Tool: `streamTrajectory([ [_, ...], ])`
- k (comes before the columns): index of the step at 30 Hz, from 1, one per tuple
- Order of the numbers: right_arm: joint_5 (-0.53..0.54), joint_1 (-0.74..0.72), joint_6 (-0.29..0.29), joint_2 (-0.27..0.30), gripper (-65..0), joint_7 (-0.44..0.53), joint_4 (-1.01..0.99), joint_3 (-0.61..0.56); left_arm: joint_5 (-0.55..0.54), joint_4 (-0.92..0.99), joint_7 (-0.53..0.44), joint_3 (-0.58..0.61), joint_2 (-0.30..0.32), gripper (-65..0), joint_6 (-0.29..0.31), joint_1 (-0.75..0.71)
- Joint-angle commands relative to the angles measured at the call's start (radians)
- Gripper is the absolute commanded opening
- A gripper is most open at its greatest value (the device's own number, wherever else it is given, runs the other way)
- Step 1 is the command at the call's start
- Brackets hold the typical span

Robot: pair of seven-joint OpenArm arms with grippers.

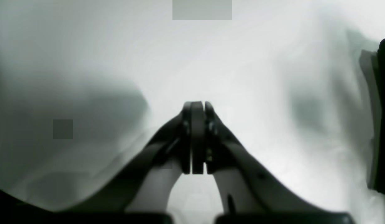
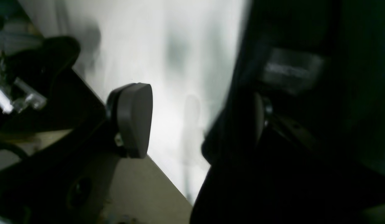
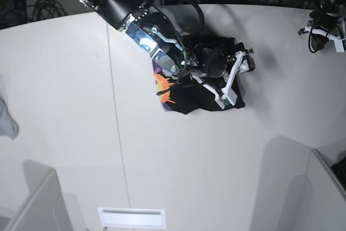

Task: Fold the T-shirt properly

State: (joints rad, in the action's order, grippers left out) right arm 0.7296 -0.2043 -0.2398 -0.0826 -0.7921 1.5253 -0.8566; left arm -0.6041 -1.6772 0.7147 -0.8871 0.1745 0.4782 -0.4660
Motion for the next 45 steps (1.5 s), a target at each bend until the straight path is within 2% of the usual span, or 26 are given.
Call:
streamTrajectory([
  [1,0.017,-0.022,0.007,-0.016,-26.0,0.01,0.034,-0.023,-0.014,-0.013,-0.02,-0.008,0.015,-65.0,0.006,-0.001],
  [7,0.012,-0.057,0.015,-0.023,-26.0,0.009,0.14,-0.141,-0.014,-0.013,-0.02,-0.007,0.017,-65.0,0.006,0.003],
  [10,0.009,-0.08,0.007,0.027,-26.3,0.009,0.231,-0.137,-0.014,-0.014,-0.02,-0.007,0.017,-65.0,0.006,0.003],
  [12,0.009,-0.076,0.007,0.074,-28.5,0.009,0.288,-0.076,-0.015,-0.022,-0.02,-0.001,0.017,-65.0,0.006,-0.001],
  [13,0.009,-0.067,0.007,0.097,-32.1,0.01,0.309,-0.039,-0.021,-0.025,-0.02,0.001,0.017,-65.0,0.006,-0.003],
  [14,0.009,-0.048,0.007,0.125,-38.9,0.012,0.326,0.01,-0.021,-0.031,-0.02,0.004,0.015,-65.0,0.006,-0.004],
  [16,0.009,-0.008,0.007,0.162,-57.8,0.017,0.341,0.109,-0.021,-0.053,-0.02,0.042,0.013,-65.0,0.006,-0.007],
  [17,0.009,0.007,0.007,0.172,-65.0,0.017,0.341,0.159,-0.021,-0.067,-0.02,0.067,0.013,-65.0,0.006,-0.009],
  [20,0.009,0.061,0.009,0.188,-65.0,0.015,0.326,0.319,-0.021,-0.117,-0.02,0.13,0.012,-65.0,0.006,-0.009],
  [22,0.009,0.068,0.013,0.197,-65.0,0.012,0.312,0.382,-0.021,-0.156,-0.02,0.173,0.0,-65.0,0.006,-0.009],
  [26,0.011,0.07,0.013,0.234,-65.0,0.013,0.275,0.402,-0.021,-0.246,-0.02,0.274,-0.042,-65.0,0.006,0.002],
  [29,0.011,0.102,0.013,0.24,-65.0,0.017,0.277,0.402,-0.027,-0.269,-0.02,0.342,-0.066,-65.0,0.006,0.008],
  [34,0.009,0.131,0.015,0.274,-65.0,0.017,0.277,0.403,-0.15,-0.263,-0.02,0.357,-0.066,-65.0,0.006,0.005],
  [35,0.011,0.133,0.015,0.275,-65.0,0.017,0.277,0.403,-0.17,-0.258,-0.02,0.357,-0.066,-60.6,0.006,0.005],
  [40,0.011,0.153,0.015,0.286,-65.0,0.017,0.278,0.403,-0.199,-0.197,-0.02,0.365,-0.066,-11.2,0.006,0.019],
  [41,0.012,0.153,0.015,0.286,-65.0,0.017,0.278,0.403,-0.199,-0.188,-0.02,0.366,-0.069,-4.3,0.006,0.028],
  [42,0.012,0.156,0.015,0.286,-65.0,0.018,0.278,0.403,-0.199,-0.174,-0.02,0.368,-0.071,0.0,0.006,0.042],
  [45,0.015,0.162,0.015,0.284,-65.0,0.035,0.28,0.405,-0.199,-0.122,-0.02,0.401,-0.071,0.0,0.006,0.068],
])
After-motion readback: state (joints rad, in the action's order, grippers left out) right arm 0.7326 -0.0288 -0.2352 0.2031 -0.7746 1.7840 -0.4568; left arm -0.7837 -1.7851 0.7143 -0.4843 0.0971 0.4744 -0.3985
